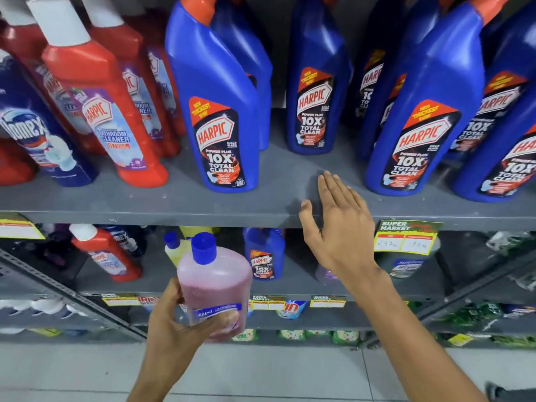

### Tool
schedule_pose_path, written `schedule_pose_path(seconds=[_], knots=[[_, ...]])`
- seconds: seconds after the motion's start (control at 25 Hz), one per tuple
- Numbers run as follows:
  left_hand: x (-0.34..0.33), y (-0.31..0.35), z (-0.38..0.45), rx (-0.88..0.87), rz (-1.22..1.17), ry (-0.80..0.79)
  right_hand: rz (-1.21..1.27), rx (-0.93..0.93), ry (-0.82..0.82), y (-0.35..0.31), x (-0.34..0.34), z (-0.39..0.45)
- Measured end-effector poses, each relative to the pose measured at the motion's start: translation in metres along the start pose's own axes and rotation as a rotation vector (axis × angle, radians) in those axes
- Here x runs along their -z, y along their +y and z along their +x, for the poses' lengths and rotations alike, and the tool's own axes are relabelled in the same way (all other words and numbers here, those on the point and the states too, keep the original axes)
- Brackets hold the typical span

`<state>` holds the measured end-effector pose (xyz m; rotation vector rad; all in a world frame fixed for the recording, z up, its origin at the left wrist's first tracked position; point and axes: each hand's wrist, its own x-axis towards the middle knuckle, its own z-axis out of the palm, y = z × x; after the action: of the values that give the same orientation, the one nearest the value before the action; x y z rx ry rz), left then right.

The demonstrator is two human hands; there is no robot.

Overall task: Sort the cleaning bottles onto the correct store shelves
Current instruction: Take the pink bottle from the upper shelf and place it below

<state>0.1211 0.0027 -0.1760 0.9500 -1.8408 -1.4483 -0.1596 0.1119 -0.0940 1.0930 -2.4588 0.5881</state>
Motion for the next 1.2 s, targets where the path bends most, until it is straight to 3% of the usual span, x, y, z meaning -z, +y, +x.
schedule_pose_path(seconds=[0.24,0.6,1.2], knots=[[-0.044,-0.082,0.042,0.155,-0.033,0.175,-0.027,-0.021,0.026,-0.007,-0.005,0.001],[-0.08,-0.119,0.088,0.197,-0.006,0.37,-0.009,-0.041,0.09,-0.011,-0.011,0.003],[-0.084,-0.119,0.108,0.216,0.137,0.372,0.038,-0.027,0.122,-0.007,-0.015,0.003]])
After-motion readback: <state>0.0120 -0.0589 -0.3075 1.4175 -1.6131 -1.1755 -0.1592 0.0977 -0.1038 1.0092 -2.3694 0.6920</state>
